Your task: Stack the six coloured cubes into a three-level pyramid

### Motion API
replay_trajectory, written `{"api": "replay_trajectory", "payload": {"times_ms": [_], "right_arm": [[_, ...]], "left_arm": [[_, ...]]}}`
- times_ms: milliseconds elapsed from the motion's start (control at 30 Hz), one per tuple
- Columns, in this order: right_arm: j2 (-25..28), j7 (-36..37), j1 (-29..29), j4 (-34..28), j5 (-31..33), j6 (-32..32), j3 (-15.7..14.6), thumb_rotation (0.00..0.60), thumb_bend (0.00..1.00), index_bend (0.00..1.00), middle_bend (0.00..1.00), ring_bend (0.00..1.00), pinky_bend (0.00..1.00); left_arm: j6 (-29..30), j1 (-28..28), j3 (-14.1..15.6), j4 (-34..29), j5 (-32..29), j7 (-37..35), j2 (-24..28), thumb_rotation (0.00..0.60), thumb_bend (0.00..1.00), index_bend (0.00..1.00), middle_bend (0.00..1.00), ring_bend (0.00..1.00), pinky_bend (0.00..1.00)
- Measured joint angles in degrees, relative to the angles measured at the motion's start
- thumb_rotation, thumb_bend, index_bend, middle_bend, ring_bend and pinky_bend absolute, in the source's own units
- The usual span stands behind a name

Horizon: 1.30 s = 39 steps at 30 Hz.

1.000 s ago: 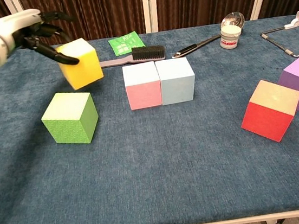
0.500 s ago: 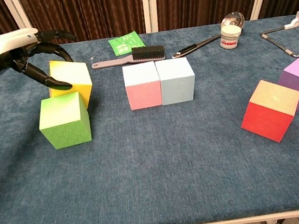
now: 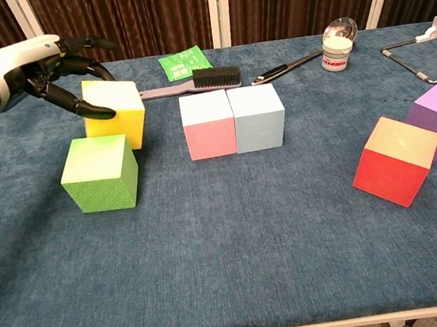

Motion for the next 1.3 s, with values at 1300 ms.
{"api": "replay_trajectory", "payload": {"times_ms": [1300], "right_arm": [[-2.1, -0.6, 0.7, 1.1, 0.2, -0.6, 0.1, 0.6, 0.07, 0.0, 0.07, 0.0, 0.0]], "left_arm": [[-2.2, 2.3, 0.8, -18.7, -3.5, -3.6, 11.1, 0.6, 0.17, 0.11, 0.54, 0.21, 0.3]]}}
